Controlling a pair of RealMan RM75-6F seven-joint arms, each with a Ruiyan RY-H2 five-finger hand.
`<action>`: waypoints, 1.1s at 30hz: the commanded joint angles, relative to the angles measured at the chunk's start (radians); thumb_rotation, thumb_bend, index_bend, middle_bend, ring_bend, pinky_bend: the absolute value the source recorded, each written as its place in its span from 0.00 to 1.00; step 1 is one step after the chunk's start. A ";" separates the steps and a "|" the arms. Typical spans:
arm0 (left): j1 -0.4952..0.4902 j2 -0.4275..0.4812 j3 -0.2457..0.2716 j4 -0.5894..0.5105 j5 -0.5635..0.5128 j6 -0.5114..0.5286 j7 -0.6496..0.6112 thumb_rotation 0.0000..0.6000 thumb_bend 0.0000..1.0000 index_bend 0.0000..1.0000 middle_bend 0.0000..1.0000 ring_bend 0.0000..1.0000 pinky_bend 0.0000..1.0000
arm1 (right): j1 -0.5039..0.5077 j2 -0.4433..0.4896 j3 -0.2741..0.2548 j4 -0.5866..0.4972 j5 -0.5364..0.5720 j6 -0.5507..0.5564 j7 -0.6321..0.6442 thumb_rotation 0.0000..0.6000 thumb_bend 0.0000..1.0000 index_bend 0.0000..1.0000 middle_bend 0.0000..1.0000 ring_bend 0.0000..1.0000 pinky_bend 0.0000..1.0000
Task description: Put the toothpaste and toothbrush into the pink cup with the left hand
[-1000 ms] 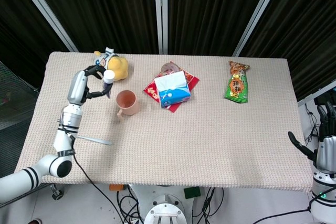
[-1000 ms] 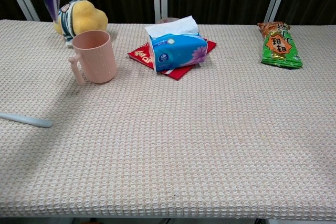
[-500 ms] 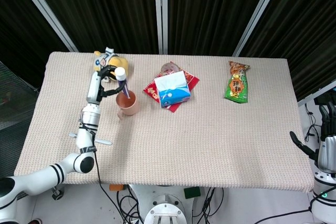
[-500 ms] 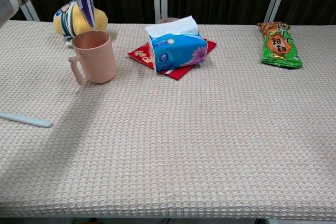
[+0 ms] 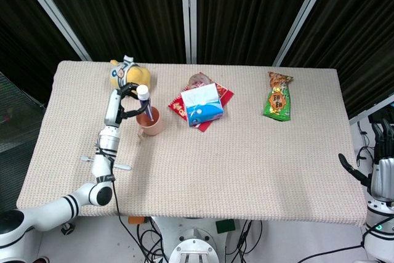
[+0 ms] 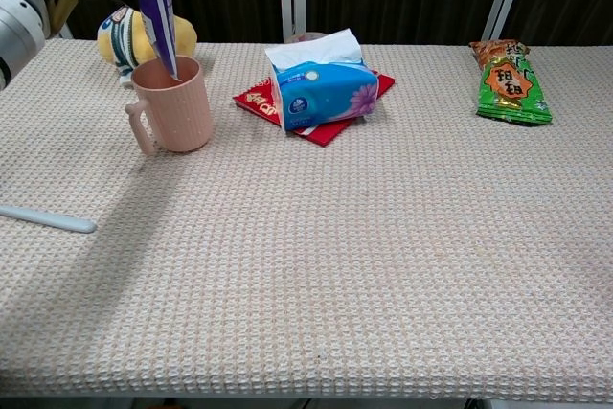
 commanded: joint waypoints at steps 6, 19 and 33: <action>0.003 -0.053 0.044 0.097 0.034 -0.001 -0.007 1.00 0.31 0.64 0.61 0.32 0.40 | -0.003 0.002 0.008 0.001 0.009 0.004 0.002 1.00 0.42 0.00 0.00 0.00 0.00; 0.021 -0.136 0.106 0.238 0.109 0.015 -0.108 1.00 0.31 0.64 0.59 0.31 0.41 | 0.002 0.020 -0.006 -0.024 0.002 -0.025 -0.034 1.00 0.42 0.00 0.00 0.00 0.00; 0.025 -0.169 0.128 0.325 0.159 0.046 -0.156 1.00 0.31 0.57 0.38 0.25 0.41 | 0.003 0.028 -0.008 -0.046 0.006 -0.039 -0.046 1.00 0.42 0.00 0.00 0.00 0.00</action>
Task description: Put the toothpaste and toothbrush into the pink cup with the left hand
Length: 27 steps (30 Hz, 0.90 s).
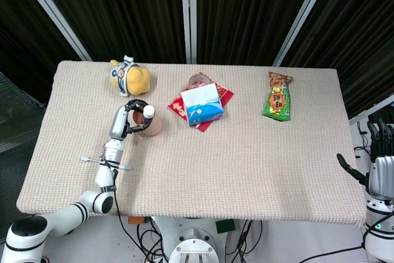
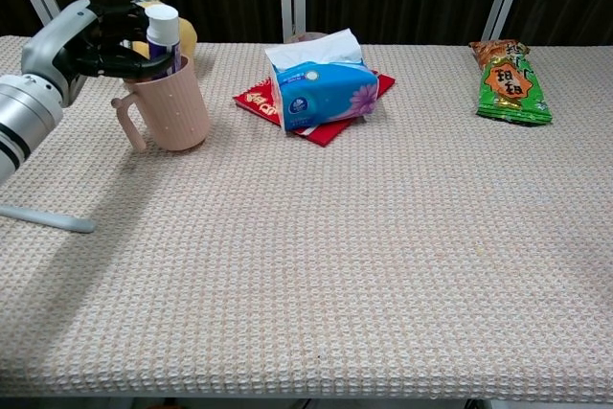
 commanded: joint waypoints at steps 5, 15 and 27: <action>0.006 -0.013 0.002 0.023 0.024 0.045 -0.008 1.00 0.31 0.57 0.37 0.24 0.40 | 0.000 -0.003 -0.002 0.003 0.001 -0.003 0.001 1.00 0.43 0.00 0.00 0.00 0.00; 0.009 -0.044 0.018 0.081 0.055 0.100 0.041 1.00 0.31 0.59 0.37 0.18 0.35 | -0.005 -0.004 -0.003 0.007 0.006 -0.005 0.007 1.00 0.44 0.00 0.00 0.00 0.00; 0.003 -0.056 0.034 0.127 0.078 0.118 0.050 1.00 0.31 0.58 0.29 0.11 0.29 | -0.009 -0.002 -0.003 0.010 0.010 -0.008 0.015 1.00 0.44 0.00 0.00 0.00 0.00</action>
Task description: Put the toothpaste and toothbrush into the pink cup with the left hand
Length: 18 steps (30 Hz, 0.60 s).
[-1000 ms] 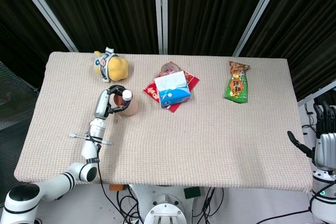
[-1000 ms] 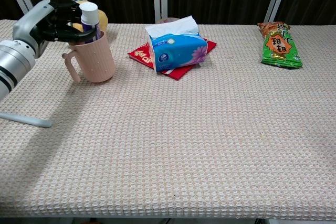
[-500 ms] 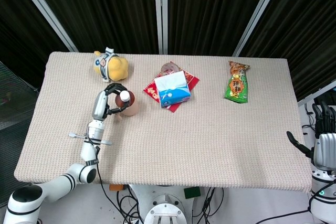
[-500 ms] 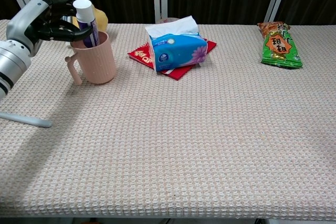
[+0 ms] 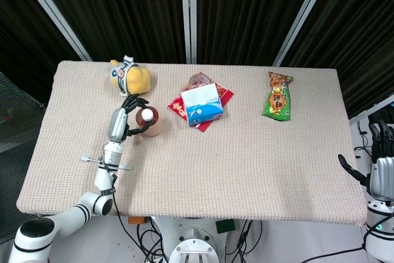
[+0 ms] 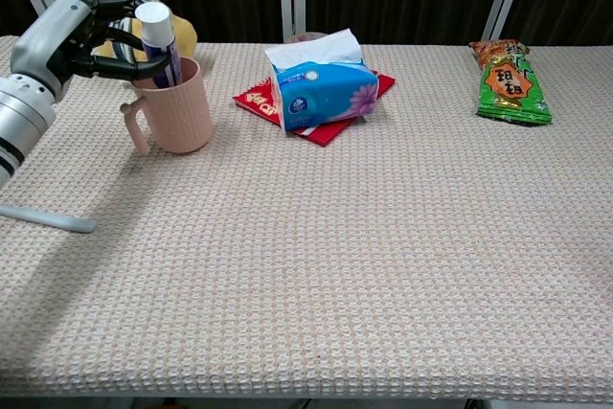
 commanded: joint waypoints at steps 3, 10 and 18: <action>0.000 -0.001 0.007 0.011 0.007 0.001 -0.004 1.00 0.31 0.56 0.23 0.08 0.24 | 0.000 -0.001 0.000 0.002 0.001 -0.002 0.000 1.00 0.44 0.00 0.00 0.00 0.00; 0.001 0.002 0.018 0.021 0.018 -0.003 -0.058 1.00 0.31 0.47 0.21 0.07 0.23 | 0.000 -0.002 0.000 0.004 0.002 -0.005 0.000 1.00 0.44 0.00 0.00 0.00 0.00; 0.002 -0.006 0.027 0.051 0.032 0.014 -0.104 0.94 0.30 0.34 0.20 0.07 0.23 | 0.000 -0.003 0.001 0.005 0.001 -0.003 0.002 1.00 0.45 0.00 0.00 0.00 0.00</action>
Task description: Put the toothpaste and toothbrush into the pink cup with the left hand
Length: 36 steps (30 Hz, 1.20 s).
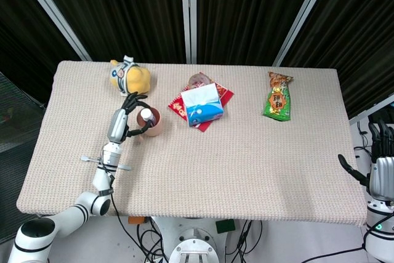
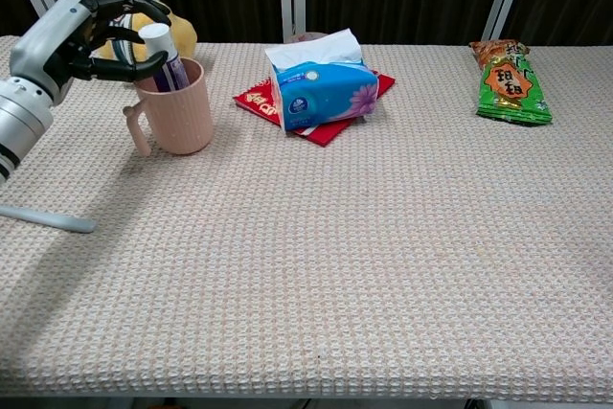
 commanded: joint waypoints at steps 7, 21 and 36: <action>0.001 -0.006 0.004 0.022 0.004 0.006 -0.035 0.87 0.30 0.33 0.20 0.07 0.23 | 0.000 -0.001 0.000 0.001 0.000 -0.001 0.000 1.00 0.45 0.00 0.00 0.00 0.00; 0.032 0.078 -0.022 -0.059 0.018 0.130 0.015 0.95 0.30 0.32 0.20 0.15 0.25 | 0.000 0.007 0.008 0.000 -0.003 0.011 0.007 1.00 0.45 0.00 0.00 0.00 0.00; 0.280 0.597 0.272 -0.503 0.108 0.076 0.602 1.00 0.30 0.29 0.18 0.12 0.26 | -0.004 0.021 0.024 -0.007 -0.005 0.039 0.034 1.00 0.45 0.00 0.00 0.00 0.00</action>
